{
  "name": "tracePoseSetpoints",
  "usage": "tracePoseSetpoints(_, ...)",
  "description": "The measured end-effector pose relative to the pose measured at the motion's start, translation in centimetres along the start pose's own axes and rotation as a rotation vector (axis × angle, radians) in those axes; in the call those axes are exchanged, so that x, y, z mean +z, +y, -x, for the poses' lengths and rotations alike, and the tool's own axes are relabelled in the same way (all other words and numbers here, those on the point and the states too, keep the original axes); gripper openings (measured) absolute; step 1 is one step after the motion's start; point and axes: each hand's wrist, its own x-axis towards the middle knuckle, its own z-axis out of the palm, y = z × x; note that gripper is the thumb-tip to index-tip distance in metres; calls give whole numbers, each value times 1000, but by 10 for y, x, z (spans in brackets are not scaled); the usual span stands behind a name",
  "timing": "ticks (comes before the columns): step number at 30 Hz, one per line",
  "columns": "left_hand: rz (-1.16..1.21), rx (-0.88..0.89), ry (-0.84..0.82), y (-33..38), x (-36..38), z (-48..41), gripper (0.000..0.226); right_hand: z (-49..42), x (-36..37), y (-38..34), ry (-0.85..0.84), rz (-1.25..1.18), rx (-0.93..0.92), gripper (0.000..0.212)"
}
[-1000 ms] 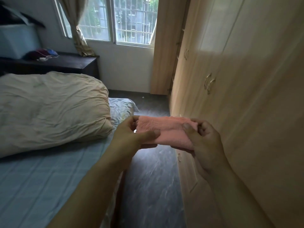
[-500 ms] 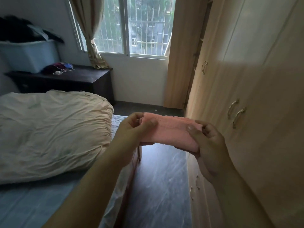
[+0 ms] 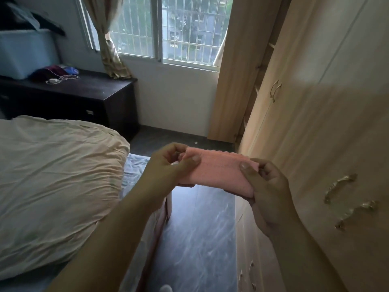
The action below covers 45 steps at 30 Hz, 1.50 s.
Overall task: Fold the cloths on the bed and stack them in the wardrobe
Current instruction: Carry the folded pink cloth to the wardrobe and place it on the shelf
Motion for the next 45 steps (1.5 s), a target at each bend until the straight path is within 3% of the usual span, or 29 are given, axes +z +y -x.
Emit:
tracePoseSetpoints(6, -39, 0, -18, -4, -18, -127, 28, -121, 38, -6, 2, 49, -24, 45)
tracePoseSetpoints(13, 24, -18, -14, -5, -16, -263, 13, -251, 66, -7, 36, 63, -44, 40)
tracePoseSetpoints(20, -14, -60, 3, -30, 4, -382, 23, -373, 68, 13, 18, 75, -30, 43)
tracePoseSetpoints(25, 10, -91, 30, -49, 40, -472, 11, -468, 56, 24, 17, 33, 7, 27)
tracePoseSetpoints(29, 1, -71, 52, -52, 63, -538, 15, -540, 53, 20, 2, 40, 25, 33)
tracePoseSetpoints(33, -6, -109, 55, -62, 70, -600, 24, -606, 57, 24, -6, 60, 45, 20)
tracePoseSetpoints(45, -3, -225, -22, -116, 61, -828, 27, -804, 111, 55, 113, 119, 124, 32)
